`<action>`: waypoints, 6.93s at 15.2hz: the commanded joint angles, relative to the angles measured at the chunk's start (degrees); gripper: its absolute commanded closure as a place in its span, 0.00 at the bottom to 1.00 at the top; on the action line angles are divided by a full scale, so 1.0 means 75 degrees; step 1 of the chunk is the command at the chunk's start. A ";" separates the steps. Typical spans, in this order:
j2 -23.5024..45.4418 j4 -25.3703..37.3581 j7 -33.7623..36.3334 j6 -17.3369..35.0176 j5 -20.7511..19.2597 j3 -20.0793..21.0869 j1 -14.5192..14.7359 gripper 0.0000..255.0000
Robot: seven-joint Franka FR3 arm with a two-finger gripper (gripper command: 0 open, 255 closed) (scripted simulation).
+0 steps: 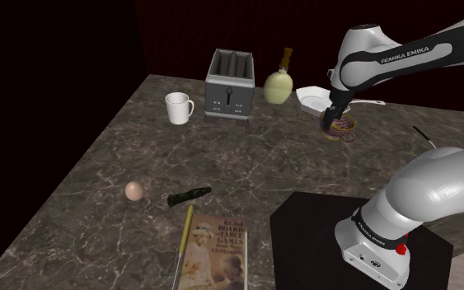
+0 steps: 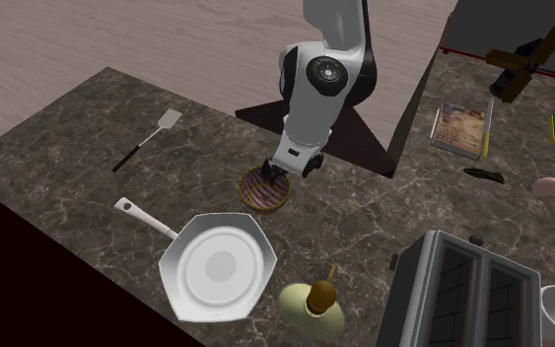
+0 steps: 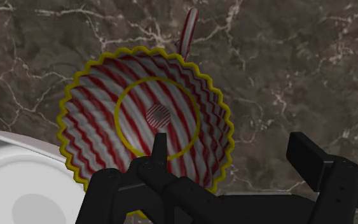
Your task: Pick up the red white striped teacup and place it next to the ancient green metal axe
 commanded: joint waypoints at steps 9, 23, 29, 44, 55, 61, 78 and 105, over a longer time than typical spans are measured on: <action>0.0204 -0.0136 0.0022 0.0349 -0.0068 -0.0071 -0.0025 0.00; -0.0017 0.0030 -0.0034 -0.0035 -0.0007 -0.0014 -0.0013 1.00; -0.0386 0.0408 -0.0141 -0.0775 0.0113 0.0100 0.0013 1.00; -0.0901 0.1596 -0.0391 -0.2463 0.0379 0.0367 0.0082 1.00; -0.1415 0.1628 0.0631 -0.3239 0.1080 0.1405 0.0567 1.00; -0.1505 0.1570 0.1738 -0.3443 0.1832 0.2377 0.1104 1.00; 0.0150 0.3099 0.4904 -0.3460 0.3502 0.5027 0.2283 1.00; 0.7802 1.1390 1.0488 -0.5081 0.0749 0.7474 0.5287 1.00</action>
